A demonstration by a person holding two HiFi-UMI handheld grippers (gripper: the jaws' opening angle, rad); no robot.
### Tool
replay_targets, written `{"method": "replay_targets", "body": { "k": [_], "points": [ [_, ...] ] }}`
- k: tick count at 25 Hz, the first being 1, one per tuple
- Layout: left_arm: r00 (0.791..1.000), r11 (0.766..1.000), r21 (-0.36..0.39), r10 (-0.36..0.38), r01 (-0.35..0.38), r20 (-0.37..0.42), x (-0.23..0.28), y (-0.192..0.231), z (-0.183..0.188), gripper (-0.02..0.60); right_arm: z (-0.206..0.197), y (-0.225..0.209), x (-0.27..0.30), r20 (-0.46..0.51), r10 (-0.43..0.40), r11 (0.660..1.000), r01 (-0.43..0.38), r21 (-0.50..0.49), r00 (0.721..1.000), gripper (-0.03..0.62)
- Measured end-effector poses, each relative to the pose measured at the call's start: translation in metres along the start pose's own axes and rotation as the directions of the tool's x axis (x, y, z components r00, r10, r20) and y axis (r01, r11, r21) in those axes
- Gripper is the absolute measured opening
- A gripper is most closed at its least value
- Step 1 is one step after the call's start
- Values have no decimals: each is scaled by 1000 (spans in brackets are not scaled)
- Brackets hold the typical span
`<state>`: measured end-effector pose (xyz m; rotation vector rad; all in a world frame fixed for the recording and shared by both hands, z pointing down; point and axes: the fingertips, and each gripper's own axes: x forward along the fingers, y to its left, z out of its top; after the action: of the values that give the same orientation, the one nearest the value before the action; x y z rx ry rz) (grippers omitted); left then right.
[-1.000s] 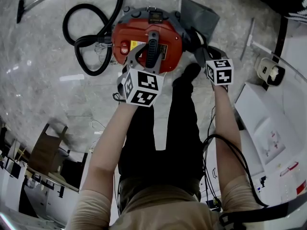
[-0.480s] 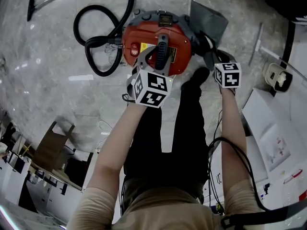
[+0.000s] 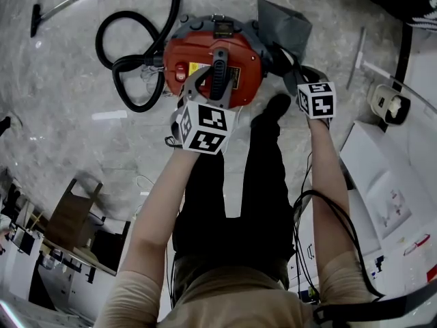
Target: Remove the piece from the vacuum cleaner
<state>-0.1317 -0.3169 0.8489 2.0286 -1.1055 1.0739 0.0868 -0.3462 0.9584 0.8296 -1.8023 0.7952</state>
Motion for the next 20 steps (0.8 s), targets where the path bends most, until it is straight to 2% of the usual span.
{"method": "replay_targets", "body": {
  "k": [5,8,12,20],
  "points": [
    [1000,1000,-4,6,-6,13,-1,0,0,184,-13,-39,-8,-74,-111,991,115,64,991,26],
    [1000,1000,-2,17,-17,22,-2,1,0,184,-20,-47,-16,-65,-97,995,99,22,993,26],
    [1000,1000,4,19,-19,11,0,0,1,184,-17,-52,-21,-28,-95,994,96,53,995,26],
    [999,999,7,38,-38,-5,-1,1,1,184,-11,-40,-20,-6,-40,998,40,48,999,26]
  ]
}}
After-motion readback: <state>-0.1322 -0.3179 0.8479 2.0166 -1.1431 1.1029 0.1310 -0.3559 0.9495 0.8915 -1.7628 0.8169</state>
